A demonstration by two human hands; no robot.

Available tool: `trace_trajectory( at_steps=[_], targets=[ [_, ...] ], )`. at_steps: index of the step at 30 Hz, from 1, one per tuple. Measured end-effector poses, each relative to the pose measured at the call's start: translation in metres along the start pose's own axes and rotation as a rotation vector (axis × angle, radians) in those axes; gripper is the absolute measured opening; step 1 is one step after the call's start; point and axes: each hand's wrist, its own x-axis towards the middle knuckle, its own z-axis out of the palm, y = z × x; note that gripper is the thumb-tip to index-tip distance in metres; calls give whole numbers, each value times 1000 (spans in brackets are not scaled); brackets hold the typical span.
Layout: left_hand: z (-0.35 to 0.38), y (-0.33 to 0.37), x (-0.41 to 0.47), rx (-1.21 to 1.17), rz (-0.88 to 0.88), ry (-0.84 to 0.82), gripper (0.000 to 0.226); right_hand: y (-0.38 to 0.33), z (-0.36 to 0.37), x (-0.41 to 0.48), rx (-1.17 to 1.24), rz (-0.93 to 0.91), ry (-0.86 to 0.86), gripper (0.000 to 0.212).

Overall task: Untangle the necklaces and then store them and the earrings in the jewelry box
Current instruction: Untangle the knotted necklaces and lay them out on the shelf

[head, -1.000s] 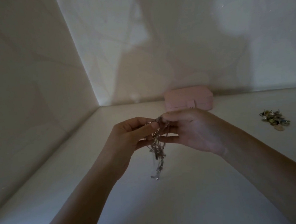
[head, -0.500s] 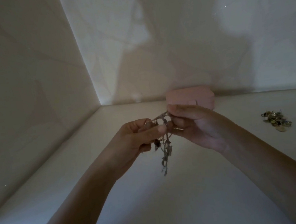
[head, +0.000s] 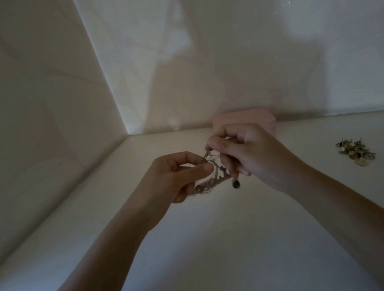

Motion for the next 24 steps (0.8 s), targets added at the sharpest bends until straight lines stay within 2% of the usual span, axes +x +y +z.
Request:
trace_trajectory(
  at_steps=[2, 5, 7, 10, 13, 18, 21, 24],
  targets=[
    [3, 0, -2, 11, -3, -18, 20, 1, 4, -1, -98, -55, -12, 19],
    [0, -1, 0, -17, 46, 68, 19, 1, 8, -2, -15, -66, -20, 19],
    [-2, 0, 1, -27, 76, 105, 20, 0, 7, -1, 45, -24, -19, 22],
    [-1, 1, 1, -20, 81, 92, 20, -2, 6, -2, 179, 82, -44, 31],
    [1, 0, -1, 30, 79, 65, 23, -5, 6, -4, 331, 210, -105, 31],
    [-4, 6, -3, 133, 99, 43, 24, -2, 2, -1, 443, 226, -145, 25],
    [-8, 4, -1, 110, 132, 79, 24, -2, -2, -1, 396, 211, -182, 19],
    [-8, 1, 1, -40, 124, 69, 22, 3, -5, 2, 333, 225, -188, 12]
  ],
)
